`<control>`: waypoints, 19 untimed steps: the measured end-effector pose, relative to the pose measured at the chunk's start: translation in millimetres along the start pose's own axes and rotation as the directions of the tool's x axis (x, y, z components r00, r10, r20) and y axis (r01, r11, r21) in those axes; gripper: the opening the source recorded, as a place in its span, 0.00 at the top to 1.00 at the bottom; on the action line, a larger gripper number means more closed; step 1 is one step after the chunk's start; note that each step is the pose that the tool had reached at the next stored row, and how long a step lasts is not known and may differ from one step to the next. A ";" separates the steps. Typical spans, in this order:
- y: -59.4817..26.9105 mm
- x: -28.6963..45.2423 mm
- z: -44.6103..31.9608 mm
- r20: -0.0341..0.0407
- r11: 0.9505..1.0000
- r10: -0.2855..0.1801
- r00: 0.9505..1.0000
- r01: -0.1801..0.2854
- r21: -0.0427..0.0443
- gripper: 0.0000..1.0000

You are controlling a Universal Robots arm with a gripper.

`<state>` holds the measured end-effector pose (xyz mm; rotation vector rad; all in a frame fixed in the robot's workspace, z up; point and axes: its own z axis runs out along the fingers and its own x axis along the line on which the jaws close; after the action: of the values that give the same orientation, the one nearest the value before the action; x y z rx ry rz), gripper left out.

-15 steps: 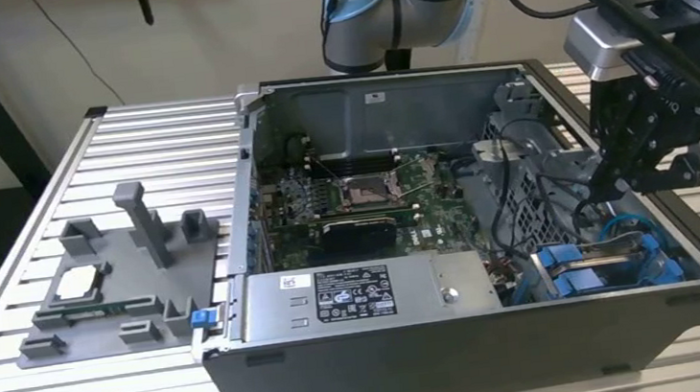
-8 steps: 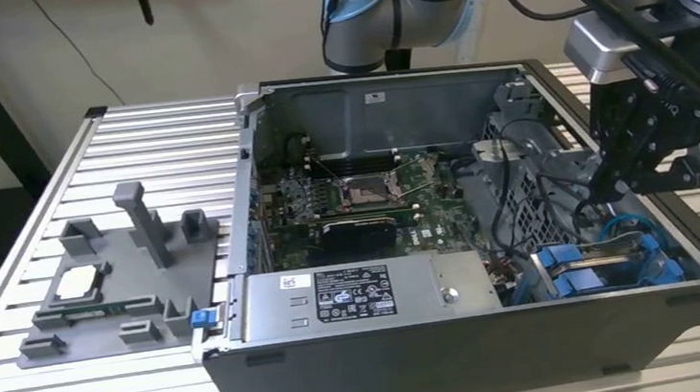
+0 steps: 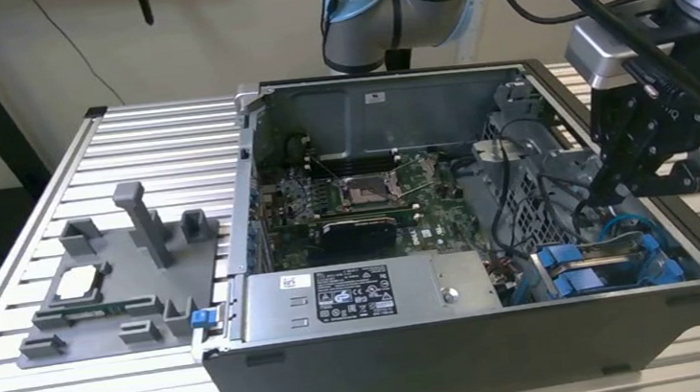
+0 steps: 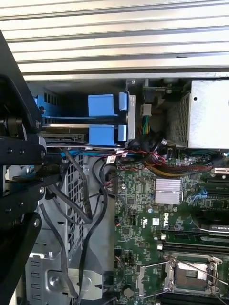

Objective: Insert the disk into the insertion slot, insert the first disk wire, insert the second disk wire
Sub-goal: 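Insert the first disk wire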

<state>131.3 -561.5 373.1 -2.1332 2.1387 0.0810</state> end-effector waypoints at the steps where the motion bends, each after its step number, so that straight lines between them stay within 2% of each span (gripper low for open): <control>1: -0.2 0.1 0.4 0.000 1.000 0.000 1.000 0.000 0.000 1.00; 19: -1.6 0.7 3.1 0.000 1.000 0.000 1.000 0.000 0.000 1.00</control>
<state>133.0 -561.8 370.0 -2.1331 2.1389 0.0810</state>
